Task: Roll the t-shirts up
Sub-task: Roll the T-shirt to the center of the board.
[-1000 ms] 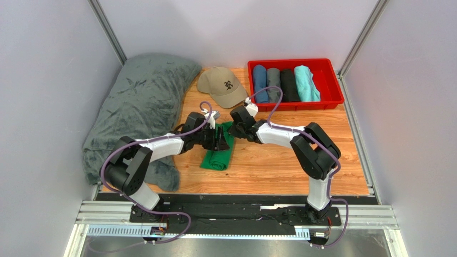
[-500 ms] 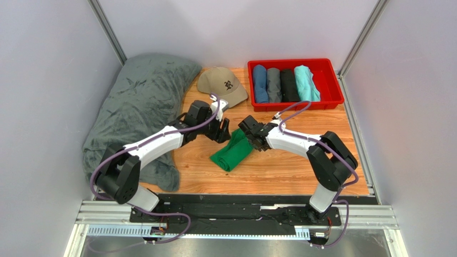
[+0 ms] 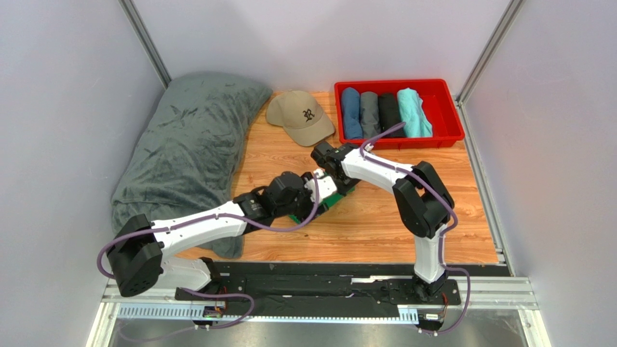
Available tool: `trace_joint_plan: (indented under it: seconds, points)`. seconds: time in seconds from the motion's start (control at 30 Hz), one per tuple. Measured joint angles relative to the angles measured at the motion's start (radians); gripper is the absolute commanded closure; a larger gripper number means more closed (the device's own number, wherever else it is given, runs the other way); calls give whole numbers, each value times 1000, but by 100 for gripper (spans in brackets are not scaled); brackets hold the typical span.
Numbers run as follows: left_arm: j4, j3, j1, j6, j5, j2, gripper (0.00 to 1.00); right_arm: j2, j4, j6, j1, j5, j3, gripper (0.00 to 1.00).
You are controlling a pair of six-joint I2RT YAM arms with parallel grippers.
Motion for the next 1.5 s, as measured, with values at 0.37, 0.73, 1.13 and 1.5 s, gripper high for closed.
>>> trace_joint_plan:
  seconds: [0.37,0.73,1.13,1.5]
  points:
    - [79,24,-170,197,-264,224,14,47,-82,-47,-30,-57,85,100]
    - [208,46,-179,317,-412,384,27,53,-79,-78,-35,-77,94,100]
    - [156,64,-155,191,-377,389,100,-57,143,-227,-43,-92,-80,19]
    - [79,43,50,-60,-45,295,100,-333,421,-332,-96,-48,-286,0]
